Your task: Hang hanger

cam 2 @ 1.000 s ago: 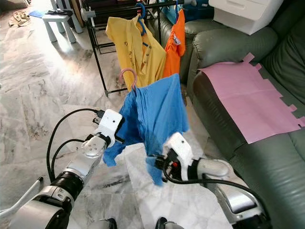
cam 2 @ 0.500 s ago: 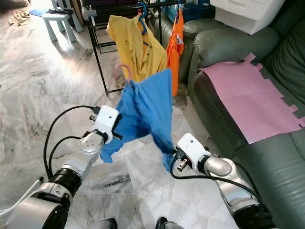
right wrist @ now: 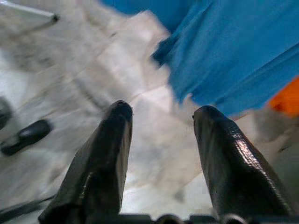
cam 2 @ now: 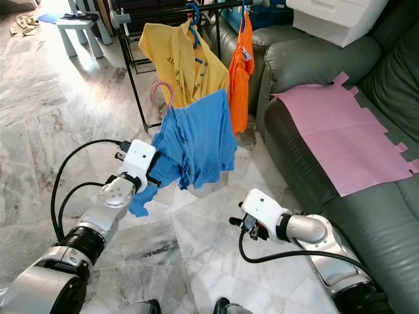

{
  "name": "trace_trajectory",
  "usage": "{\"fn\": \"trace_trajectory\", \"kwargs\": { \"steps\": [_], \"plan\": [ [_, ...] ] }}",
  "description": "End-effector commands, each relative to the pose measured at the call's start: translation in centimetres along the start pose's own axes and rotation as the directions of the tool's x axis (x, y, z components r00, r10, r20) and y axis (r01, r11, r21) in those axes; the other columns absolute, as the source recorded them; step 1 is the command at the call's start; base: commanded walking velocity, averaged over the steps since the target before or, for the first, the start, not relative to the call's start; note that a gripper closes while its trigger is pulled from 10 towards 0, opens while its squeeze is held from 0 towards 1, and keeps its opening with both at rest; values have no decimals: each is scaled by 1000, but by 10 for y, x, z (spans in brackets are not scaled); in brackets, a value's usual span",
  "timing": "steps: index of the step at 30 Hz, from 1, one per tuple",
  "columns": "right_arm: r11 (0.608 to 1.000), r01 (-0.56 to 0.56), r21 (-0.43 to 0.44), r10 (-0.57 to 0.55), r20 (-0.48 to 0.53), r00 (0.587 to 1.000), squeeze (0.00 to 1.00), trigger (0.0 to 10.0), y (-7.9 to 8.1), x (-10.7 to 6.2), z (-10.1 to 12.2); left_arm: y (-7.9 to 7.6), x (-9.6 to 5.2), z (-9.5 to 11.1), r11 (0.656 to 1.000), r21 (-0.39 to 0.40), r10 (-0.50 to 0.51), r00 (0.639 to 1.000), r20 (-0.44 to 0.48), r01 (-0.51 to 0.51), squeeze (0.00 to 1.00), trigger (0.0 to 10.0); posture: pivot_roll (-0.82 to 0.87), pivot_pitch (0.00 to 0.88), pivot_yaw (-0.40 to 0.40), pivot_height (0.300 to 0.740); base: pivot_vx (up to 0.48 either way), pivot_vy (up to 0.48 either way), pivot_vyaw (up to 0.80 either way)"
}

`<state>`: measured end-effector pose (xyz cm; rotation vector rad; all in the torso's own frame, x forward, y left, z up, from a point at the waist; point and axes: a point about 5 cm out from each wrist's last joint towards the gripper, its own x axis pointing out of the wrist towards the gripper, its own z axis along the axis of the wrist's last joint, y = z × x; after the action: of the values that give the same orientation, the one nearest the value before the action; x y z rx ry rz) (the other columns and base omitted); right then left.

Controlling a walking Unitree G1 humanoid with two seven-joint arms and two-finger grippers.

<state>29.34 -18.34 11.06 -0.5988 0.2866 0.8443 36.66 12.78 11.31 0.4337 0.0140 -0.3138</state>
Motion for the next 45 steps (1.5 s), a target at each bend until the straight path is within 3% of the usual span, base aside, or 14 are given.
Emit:
{"fn": "trace_trajectory", "kwargs": {
  "steps": [1,5,8,11,14,17,19,21,33,34,35,36,37,45],
  "plan": [
    [999,44,-7,-44,16,999,1000,10000,-10,-5,2,1,2,10,998,42,-53,997,63,50,0,0,-124,154,4,740,0,0,0],
    [999,46,-23,-45,43,998,1000,10000,-19,-16,5,3,-6,9,970,151,-206,972,110,188,0,0,-123,162,16,740,0,0,0],
    [999,40,-32,-38,49,998,1000,10000,-21,-19,6,3,-9,7,951,205,-259,960,109,234,0,0,-124,165,18,740,0,0,0],
    [999,29,-43,-27,59,998,1000,10000,-26,-28,9,5,-16,4,898,307,-359,927,104,314,0,0,-128,165,23,740,0,0,0],
    [998,23,-54,-19,64,998,1000,10000,-31,-34,12,8,-19,4,881,319,-402,907,122,348,0,0,-132,164,28,740,0,0,0],
    [997,-11,-76,17,81,997,1000,10000,-36,-42,22,8,-26,-1,829,379,-481,870,105,412,0,0,-135,164,31,740,0,0,0],
    [997,-13,-79,19,82,996,1000,10000,-36,-42,23,7,-26,-2,827,377,-485,869,102,417,0,0,-135,164,31,740,0,0,0],
    [996,-14,-85,23,104,994,1000,10000,-39,-44,30,5,-28,-5,801,410,-509,857,83,436,0,0,-136,163,32,740,0,0,0],
    [996,-19,-86,31,138,990,1000,10000,-49,-47,41,-12,-37,2,757,448,-604,772,200,476,0,0,-132,161,28,740,0,0,0],
    [996,-35,-82,46,138,989,894,10000,-48,-47,41,-13,-37,4,756,449,-608,764,215,476,0,0,-132,161,28,740,0,0,0],
    [996,-47,-80,57,133,989,482,10000,-48,-48,40,-14,-37,6,758,444,-612,757,228,479,0,0,-129,161,27,740,0,0,0],
    [995,-70,-68,79,127,989,184,10000,-47,-49,37,-15,-38,9,757,448,-617,747,248,476,0,0,-128,159,27,740,0,0,0],
    [995,-87,-56,93,128,987,0,10000,-47,-49,36,-16,-38,9,753,448,-623,741,250,482,0,0,-128,159,26,740,0,0,0],
    [987,-158,-32,160,89,983,0,10000,-48,-53,30,-22,-40,16,740,463,-649,697,304,488,0,0,-132,159,22,740,0,0,0]
  ]
}}
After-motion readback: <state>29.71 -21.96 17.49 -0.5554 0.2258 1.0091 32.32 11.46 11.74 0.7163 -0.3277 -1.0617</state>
